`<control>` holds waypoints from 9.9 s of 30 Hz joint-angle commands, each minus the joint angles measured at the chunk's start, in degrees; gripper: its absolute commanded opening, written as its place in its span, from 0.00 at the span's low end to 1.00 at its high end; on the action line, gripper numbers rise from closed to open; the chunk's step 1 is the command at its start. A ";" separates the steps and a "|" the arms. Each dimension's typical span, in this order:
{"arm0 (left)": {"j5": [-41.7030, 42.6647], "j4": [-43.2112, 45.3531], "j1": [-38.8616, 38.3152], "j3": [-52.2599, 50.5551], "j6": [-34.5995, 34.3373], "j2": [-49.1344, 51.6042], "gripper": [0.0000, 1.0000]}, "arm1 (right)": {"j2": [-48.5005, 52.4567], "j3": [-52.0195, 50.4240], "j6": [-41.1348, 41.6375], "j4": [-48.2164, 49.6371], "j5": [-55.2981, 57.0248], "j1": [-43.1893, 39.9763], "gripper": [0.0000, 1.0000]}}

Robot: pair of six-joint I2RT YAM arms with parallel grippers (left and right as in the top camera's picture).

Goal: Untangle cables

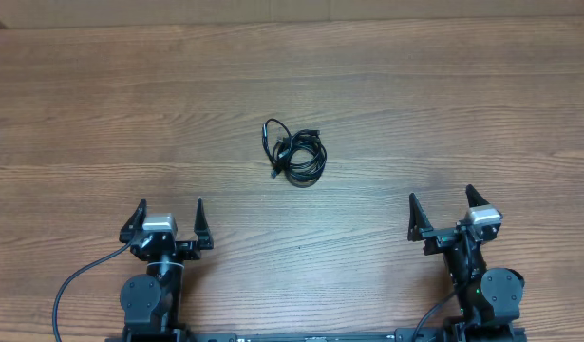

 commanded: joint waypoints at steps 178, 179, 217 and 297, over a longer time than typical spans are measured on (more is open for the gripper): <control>0.50 0.07 -0.22 -0.24 0.72 -0.46 1.00 | -0.68 -0.57 14.86 4.57 -7.10 -0.31 1.00; 0.50 0.07 -0.22 -0.24 0.72 -0.46 0.99 | -0.68 -0.57 14.88 4.44 -7.21 -0.31 1.00; 19.89 3.74 -0.33 4.31 -23.87 -0.44 0.99 | 0.85 3.69 18.32 8.96 -6.97 -0.22 1.00; 20.70 -75.56 -0.50 83.60 -17.57 85.85 1.00 | 99.84 83.25 34.80 -54.47 -12.87 20.72 0.93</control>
